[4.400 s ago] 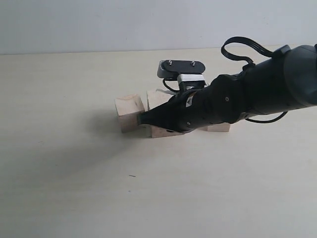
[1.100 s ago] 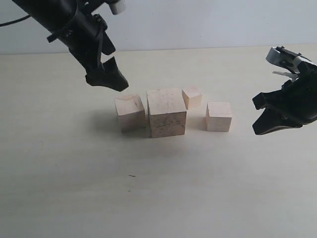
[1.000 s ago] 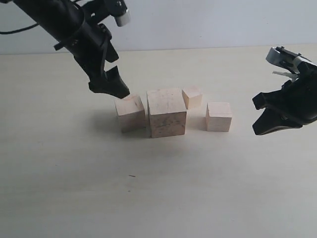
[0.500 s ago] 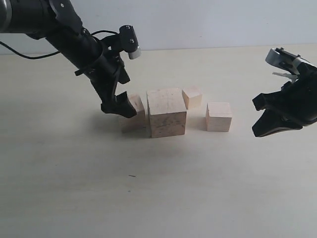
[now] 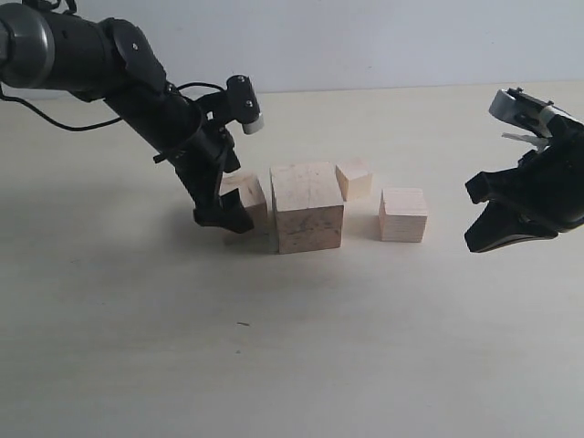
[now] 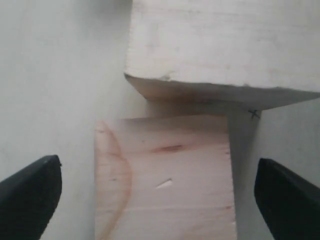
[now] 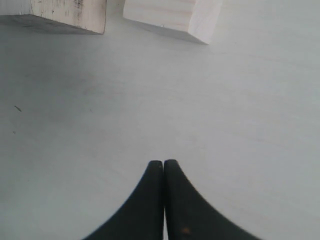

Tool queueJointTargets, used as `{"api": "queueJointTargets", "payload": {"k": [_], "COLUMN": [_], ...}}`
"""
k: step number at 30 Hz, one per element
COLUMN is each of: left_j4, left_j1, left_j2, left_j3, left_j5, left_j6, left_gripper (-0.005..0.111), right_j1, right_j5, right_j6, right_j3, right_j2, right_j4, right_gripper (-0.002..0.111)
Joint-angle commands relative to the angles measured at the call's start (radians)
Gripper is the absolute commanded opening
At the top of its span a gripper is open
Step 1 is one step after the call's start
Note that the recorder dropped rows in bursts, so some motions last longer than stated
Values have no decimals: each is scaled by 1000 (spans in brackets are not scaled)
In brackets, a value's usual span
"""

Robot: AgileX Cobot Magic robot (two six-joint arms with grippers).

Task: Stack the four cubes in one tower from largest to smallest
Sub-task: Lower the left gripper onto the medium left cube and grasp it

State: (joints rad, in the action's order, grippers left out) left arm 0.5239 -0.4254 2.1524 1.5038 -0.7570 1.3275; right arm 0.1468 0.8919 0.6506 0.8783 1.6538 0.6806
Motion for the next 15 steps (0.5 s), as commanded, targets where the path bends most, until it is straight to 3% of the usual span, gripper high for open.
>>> {"api": "queueJointTargets", "payload": {"k": [1, 8, 12, 15], "left_j4": [15, 11, -23, -89], "left_j1": [-4, -4, -4, -4], "left_j2": [17, 21, 19, 19], "left_j3": [7, 7, 7, 7], "left_j5": [7, 14, 38, 36], "left_j6": [0, -37, -102, -128], "left_gripper": [105, 99, 70, 37], "right_j1": [5, 5, 5, 5], "right_j5": [0, 0, 0, 0], "right_j6": [-1, -1, -1, -1], "right_j3": [-7, -7, -7, -7], "right_j2": [0, 0, 0, 0], "right_j4": [2, 2, 2, 2], "right_gripper": [0, 0, 0, 0]}}
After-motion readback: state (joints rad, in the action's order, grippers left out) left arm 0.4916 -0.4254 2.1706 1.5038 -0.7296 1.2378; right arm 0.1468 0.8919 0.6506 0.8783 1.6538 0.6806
